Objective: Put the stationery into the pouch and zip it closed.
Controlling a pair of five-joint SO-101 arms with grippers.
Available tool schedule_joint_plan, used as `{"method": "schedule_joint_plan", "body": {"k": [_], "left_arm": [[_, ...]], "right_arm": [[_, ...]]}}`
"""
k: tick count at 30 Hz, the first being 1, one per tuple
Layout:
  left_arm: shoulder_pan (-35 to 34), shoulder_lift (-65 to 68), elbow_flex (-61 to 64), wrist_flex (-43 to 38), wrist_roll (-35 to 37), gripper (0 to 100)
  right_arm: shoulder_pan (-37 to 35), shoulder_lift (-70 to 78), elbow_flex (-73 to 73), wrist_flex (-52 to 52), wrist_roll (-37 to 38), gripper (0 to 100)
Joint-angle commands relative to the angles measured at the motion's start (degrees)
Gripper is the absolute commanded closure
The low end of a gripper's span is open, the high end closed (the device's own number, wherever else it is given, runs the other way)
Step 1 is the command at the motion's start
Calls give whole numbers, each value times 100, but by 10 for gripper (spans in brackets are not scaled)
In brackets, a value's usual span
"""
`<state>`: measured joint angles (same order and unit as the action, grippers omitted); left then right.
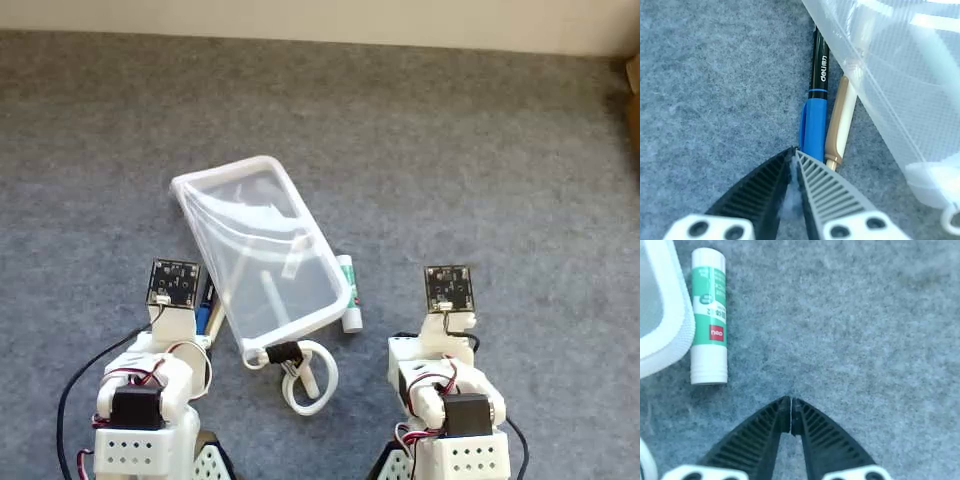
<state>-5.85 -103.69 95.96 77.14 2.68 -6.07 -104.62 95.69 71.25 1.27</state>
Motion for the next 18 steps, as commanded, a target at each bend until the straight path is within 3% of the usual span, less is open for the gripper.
{"method": "schedule_joint_plan", "body": {"k": [1,18], "left_arm": [[-40,-48,110,44,-53,992],[-40,-48,110,44,-53,992]], "right_arm": [[66,-57,796,40,-53,985],[-40,-57,796,40,-70,985]]}}
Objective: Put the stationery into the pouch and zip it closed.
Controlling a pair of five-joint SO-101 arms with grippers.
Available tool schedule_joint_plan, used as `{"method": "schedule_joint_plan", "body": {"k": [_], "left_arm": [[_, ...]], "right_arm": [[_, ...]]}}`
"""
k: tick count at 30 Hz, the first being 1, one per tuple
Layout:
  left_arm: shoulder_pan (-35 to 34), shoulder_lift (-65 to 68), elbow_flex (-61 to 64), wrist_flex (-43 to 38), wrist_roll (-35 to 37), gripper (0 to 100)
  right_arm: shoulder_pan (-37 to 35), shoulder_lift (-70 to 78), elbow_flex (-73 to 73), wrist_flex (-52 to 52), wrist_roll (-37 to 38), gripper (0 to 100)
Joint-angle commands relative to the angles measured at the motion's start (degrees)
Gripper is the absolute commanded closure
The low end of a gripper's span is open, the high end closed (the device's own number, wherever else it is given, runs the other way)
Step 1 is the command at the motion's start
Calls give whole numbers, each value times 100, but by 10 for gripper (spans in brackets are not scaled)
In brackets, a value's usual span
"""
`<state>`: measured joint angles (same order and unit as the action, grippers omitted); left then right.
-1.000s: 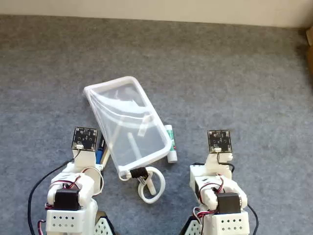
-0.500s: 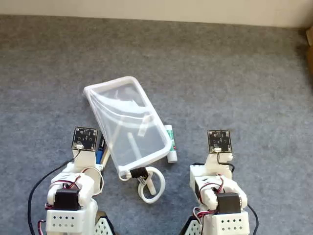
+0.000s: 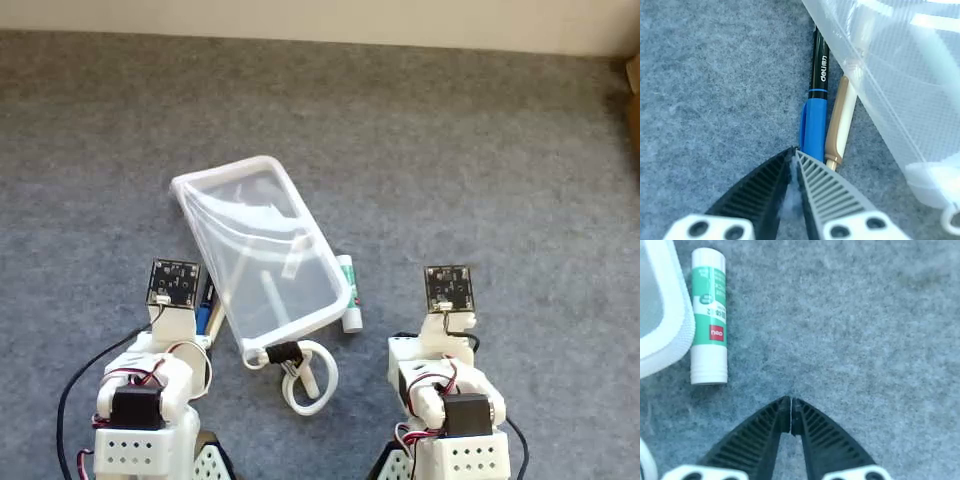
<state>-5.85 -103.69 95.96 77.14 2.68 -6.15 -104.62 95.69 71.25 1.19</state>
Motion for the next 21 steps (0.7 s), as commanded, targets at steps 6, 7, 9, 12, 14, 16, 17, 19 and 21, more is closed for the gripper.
{"method": "schedule_joint_plan", "body": {"k": [6,7,9,12,14,16,17,19,21], "left_arm": [[-40,-48,110,44,-53,992],[-40,-48,110,44,-53,992],[-40,-48,110,44,-53,992],[-40,-48,110,44,-53,992],[-40,-48,110,44,-53,992],[-40,-48,110,44,-53,992],[-40,-48,110,44,-53,992],[-40,-48,110,44,-53,992],[-40,-48,110,44,-53,992]], "right_arm": [[-365,-57,796,40,-44,985],[-382,-57,796,40,-44,985],[-365,-57,796,13,-44,985],[-338,-66,629,-31,-35,985],[-268,-66,101,-40,-35,985],[-48,-66,-426,-48,-35,985],[13,-66,-673,-48,-18,985],[13,-66,-1121,-57,316,985],[13,-66,-1464,-110,1029,985]]}}
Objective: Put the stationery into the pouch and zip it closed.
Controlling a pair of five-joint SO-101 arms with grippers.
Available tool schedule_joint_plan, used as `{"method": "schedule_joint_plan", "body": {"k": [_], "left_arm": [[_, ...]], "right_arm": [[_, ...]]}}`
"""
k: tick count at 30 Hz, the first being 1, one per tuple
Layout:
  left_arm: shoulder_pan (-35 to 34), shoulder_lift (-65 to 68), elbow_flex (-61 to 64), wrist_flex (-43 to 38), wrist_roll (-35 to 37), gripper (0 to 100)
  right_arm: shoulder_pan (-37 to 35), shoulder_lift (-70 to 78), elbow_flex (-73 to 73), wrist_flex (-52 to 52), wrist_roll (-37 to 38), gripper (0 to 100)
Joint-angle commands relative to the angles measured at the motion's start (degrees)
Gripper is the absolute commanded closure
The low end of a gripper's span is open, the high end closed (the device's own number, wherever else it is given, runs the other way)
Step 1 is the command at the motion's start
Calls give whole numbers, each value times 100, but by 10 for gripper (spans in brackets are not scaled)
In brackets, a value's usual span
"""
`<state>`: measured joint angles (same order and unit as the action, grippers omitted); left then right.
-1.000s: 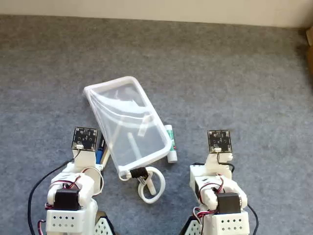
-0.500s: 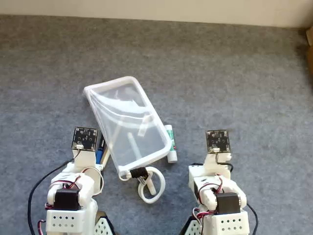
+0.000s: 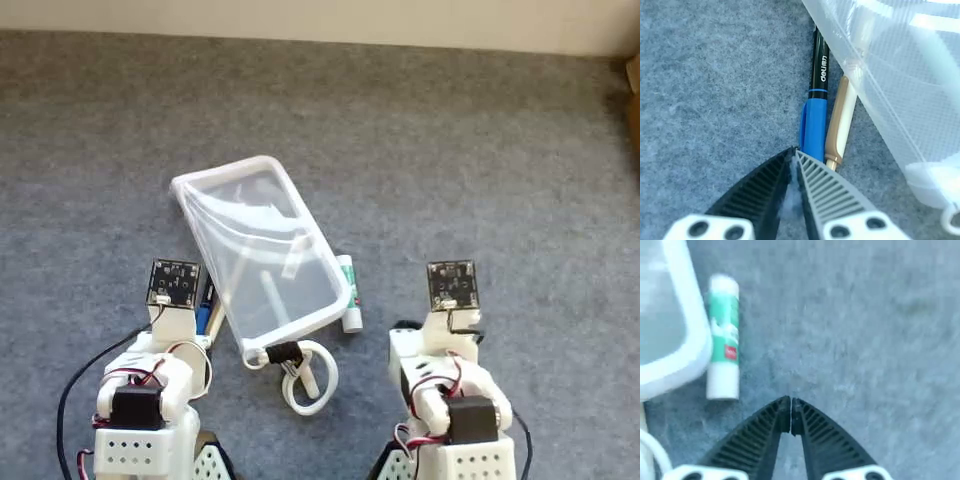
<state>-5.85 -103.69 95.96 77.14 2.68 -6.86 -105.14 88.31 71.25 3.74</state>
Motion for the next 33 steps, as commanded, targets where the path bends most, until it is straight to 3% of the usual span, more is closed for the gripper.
{"method": "schedule_joint_plan", "body": {"k": [1,3,13,19,23,28,33], "left_arm": [[-40,-48,110,44,-53,992],[-40,-48,110,44,-53,992],[-40,-48,110,44,-53,992],[-40,-48,110,44,-53,992],[-40,-48,110,44,-53,992],[-40,-48,110,44,-53,992],[-40,-48,110,44,-53,992]], "right_arm": [[84,-13,-840,-215,1125,986],[84,-4,-1059,-444,1538,987],[-778,154,-2255,-171,1574,971],[-1218,1604,-3090,136,1538,950],[-1921,2545,-3451,435,1530,932],[-2668,3284,-3644,532,1275,809],[-3618,3705,-3635,514,1178,800]]}}
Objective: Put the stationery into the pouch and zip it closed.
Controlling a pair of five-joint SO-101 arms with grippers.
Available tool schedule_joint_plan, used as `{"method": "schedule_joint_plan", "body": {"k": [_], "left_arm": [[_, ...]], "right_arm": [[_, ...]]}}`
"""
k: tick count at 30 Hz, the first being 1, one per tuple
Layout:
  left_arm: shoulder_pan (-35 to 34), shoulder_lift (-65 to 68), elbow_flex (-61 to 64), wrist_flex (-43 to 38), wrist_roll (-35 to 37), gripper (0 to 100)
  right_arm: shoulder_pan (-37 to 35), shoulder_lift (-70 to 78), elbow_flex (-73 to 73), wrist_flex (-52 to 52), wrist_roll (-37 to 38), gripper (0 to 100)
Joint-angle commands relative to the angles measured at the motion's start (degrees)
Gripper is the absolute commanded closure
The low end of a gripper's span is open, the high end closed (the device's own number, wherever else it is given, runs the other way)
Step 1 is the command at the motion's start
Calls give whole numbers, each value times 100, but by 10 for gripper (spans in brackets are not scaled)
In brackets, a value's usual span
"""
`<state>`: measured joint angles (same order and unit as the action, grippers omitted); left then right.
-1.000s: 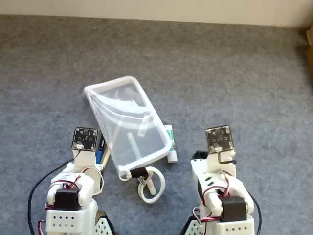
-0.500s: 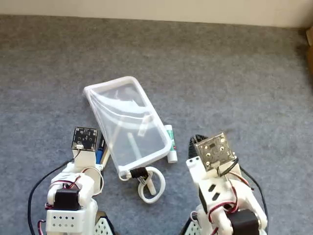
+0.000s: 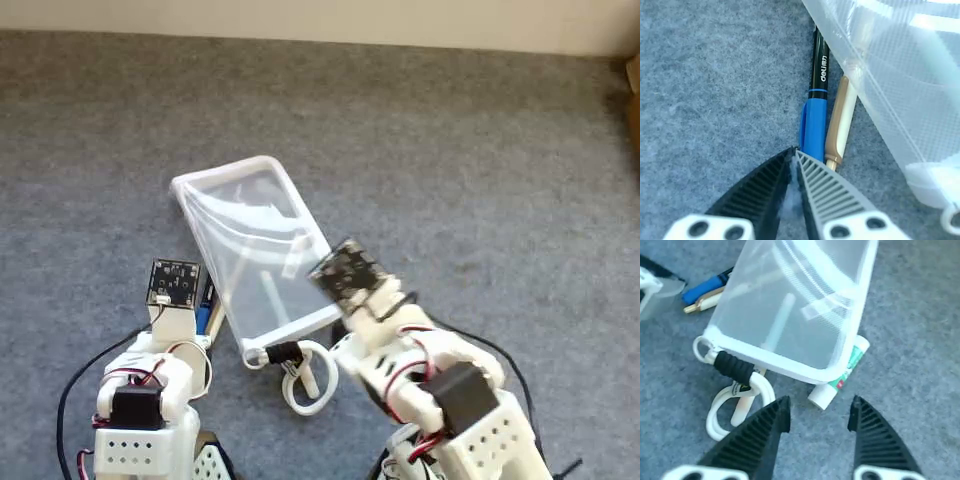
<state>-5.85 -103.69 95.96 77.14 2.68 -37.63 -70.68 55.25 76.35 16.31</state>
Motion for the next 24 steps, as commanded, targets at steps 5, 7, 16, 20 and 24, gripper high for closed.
{"method": "schedule_joint_plan", "body": {"k": [5,7,16,20,24], "left_arm": [[-40,-48,110,44,-53,992],[-40,-48,110,44,-53,992],[-40,-48,110,44,-53,992],[-40,-48,110,44,-53,992],[-40,-48,110,44,-53,992]], "right_arm": [[-1226,514,-312,-189,-79,800],[-1411,637,-251,-497,-79,800],[-2070,1156,171,-1182,-62,800],[-2167,1446,171,-1209,-53,800],[-2167,1859,171,-1218,308,797]]}}
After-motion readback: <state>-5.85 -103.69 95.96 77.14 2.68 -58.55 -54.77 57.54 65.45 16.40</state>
